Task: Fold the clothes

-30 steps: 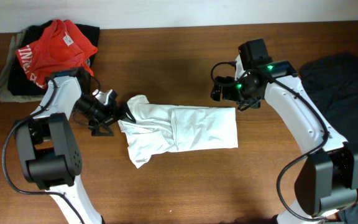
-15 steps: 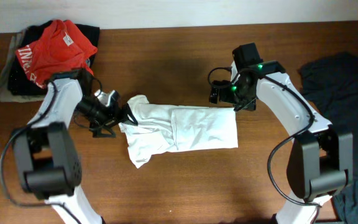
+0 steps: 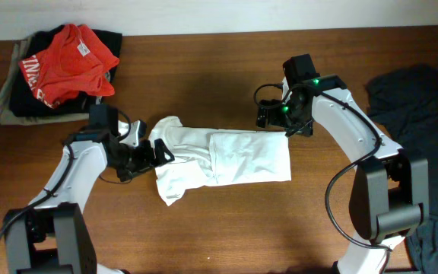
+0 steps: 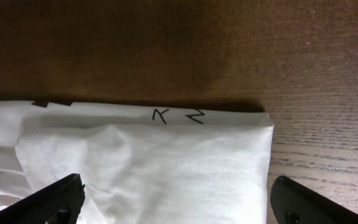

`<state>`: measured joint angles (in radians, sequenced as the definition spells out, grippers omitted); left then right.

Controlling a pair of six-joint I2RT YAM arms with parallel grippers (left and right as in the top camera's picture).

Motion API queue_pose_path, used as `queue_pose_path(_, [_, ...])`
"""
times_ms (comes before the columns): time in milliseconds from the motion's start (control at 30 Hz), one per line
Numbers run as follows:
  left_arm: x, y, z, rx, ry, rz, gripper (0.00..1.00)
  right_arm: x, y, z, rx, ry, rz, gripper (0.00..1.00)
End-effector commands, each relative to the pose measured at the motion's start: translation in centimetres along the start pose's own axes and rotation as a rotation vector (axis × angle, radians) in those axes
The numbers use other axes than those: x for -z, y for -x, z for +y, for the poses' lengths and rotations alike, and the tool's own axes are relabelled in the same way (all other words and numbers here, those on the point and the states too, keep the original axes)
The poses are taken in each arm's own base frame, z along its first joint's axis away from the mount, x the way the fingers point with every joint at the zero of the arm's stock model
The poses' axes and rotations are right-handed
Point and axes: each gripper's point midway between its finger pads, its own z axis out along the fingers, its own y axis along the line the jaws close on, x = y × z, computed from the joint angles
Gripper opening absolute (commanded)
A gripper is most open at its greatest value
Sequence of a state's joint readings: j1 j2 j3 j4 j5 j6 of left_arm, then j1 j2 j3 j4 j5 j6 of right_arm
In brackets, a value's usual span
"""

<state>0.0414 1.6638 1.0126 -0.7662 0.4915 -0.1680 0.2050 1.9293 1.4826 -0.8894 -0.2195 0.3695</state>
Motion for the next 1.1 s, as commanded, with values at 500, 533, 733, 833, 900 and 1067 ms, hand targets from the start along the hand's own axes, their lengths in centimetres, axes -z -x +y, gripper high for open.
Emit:
queue_pose_path(500, [-3.6,1.5,1.8,0.200,-0.002,-0.009,0.99,-0.3,-0.1,-1.1,-0.010,-0.047,0.003,0.99])
queue_pose_path(533, [-3.8,1.5,1.6,0.200,-0.016,-0.005,0.99,-0.3,-0.1,-1.1,-0.010,-0.049,0.002,0.99])
queue_pose_path(733, [-5.3,0.9,2.2,0.226,-0.008,0.040,0.99,-0.3,-0.1,-1.1,-0.010,-0.050,0.002,0.99])
queue_pose_path(833, [-6.3,0.9,2.6,0.256,-0.008,0.050,0.99,-0.3,-0.1,-1.1,-0.010,-0.050,0.002,0.99])
queue_pose_path(900, [-6.9,1.4,2.8,0.262,-0.012,0.037,0.99,-0.3,-0.1,-1.1,-0.009,-0.050,0.002,0.98])
queue_pose_path(1067, [-7.5,1.8,2.7,0.253,-0.031,0.029,0.99,-0.3,-0.1,-1.2,-0.010,-0.053,0.001,0.99])
